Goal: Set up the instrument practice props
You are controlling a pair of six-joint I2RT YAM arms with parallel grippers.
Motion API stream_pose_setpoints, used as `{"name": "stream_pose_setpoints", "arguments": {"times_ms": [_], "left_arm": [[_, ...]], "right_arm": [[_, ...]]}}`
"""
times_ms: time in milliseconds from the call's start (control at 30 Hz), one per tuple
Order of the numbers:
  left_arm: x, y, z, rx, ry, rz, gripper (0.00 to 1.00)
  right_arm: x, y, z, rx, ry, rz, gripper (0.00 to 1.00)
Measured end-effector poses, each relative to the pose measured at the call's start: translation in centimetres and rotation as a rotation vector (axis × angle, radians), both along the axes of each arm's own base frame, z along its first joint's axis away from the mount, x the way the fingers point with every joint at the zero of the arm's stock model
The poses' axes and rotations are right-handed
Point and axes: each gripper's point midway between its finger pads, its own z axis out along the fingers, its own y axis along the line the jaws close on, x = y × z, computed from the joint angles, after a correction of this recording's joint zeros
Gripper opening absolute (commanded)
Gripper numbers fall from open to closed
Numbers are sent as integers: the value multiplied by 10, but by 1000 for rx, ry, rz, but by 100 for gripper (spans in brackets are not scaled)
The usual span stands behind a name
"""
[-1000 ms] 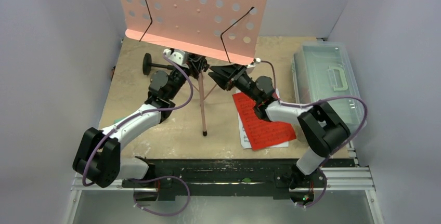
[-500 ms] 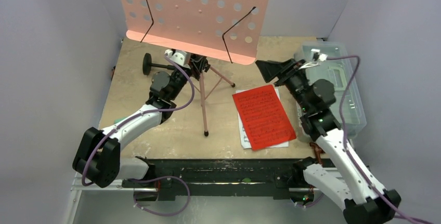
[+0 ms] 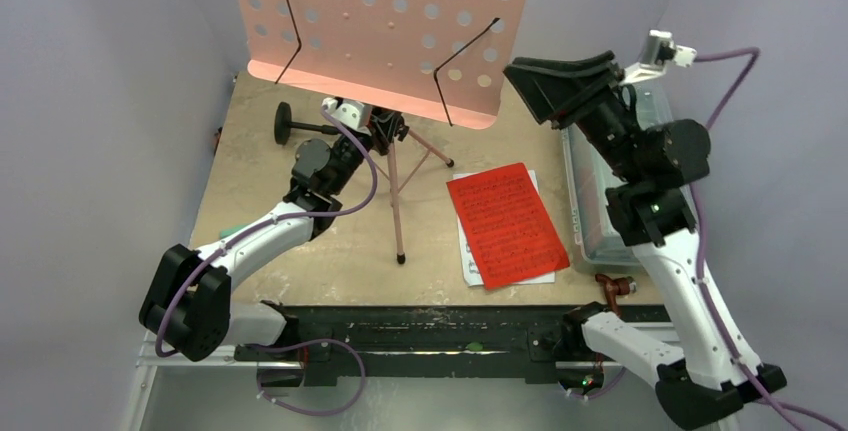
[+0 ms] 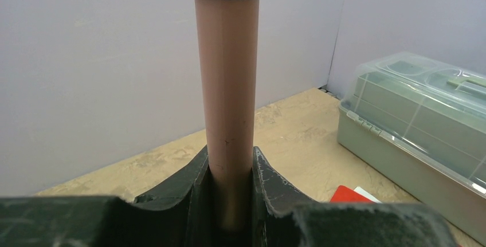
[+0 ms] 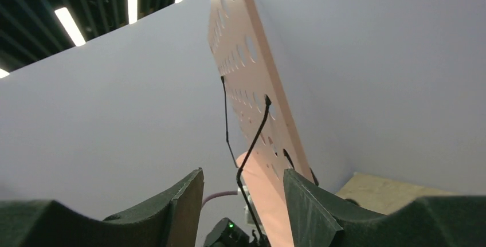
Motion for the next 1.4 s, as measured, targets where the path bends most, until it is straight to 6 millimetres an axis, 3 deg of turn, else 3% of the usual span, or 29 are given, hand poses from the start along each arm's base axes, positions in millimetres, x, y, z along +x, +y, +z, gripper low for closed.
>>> {"name": "stream_pose_setpoints", "arguments": {"times_ms": [200, 367, 600, 800, 967, 1100, 1400], "left_arm": [[1, 1, 0, 2, 4, 6, 0], [2, 2, 0, 1, 7, 13, 0], [2, 1, 0, 1, 7, 12, 0], [2, 1, 0, 1, 7, 12, 0], [2, 2, 0, 2, 7, 13, 0], [2, 2, 0, 3, 7, 14, 0], [2, 1, 0, 2, 8, 11, 0]], "right_arm": [[33, 38, -21, 63, 163, 191, 46], [39, 51, -19, 101, 214, 250, 41], [33, 47, 10, 161, 166, 243, 44], [43, 43, 30, 200, 154, 193, 38], [54, 49, 28, 196, 189, 163, 39], [52, 54, 23, 175, 206, 140, 42], [46, 37, 10, 147, 220, 27, 44]]}}
